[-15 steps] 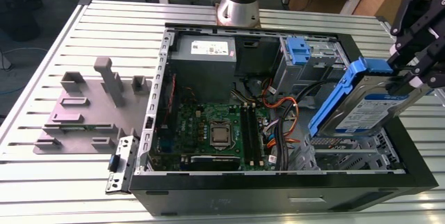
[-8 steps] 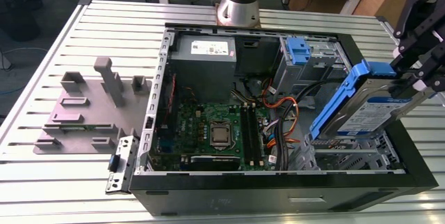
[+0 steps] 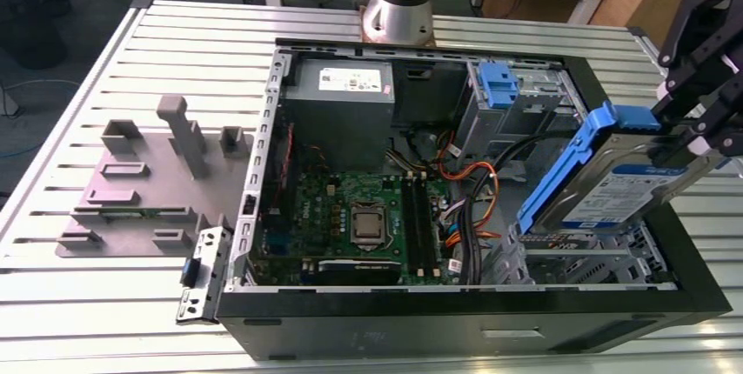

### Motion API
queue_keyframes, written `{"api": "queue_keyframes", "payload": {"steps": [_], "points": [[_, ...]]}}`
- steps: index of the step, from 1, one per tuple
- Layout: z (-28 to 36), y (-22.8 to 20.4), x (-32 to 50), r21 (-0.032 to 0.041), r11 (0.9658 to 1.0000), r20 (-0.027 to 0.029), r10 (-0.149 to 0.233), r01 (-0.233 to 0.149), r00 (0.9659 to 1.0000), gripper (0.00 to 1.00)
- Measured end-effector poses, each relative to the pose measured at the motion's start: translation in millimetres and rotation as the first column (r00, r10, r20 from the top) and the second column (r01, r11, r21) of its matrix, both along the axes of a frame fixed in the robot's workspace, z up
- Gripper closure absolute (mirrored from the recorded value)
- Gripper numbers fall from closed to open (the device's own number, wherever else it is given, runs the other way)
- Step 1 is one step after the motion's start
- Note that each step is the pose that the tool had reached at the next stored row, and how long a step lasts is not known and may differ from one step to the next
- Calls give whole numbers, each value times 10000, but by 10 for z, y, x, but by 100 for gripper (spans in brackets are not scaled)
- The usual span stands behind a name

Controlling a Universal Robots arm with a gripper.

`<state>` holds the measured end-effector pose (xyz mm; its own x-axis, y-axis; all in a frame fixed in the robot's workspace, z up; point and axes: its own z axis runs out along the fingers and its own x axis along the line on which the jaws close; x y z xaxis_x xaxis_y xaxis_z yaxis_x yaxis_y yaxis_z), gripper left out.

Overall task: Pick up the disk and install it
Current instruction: 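Pick up the disk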

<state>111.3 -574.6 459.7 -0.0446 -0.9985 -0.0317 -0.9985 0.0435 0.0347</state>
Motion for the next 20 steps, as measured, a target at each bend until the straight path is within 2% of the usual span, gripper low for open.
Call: {"api": "queue_keyframes", "payload": {"steps": [20], "points": [[-54,0,27,0,9998,0,176,-176,9998,65]]}}
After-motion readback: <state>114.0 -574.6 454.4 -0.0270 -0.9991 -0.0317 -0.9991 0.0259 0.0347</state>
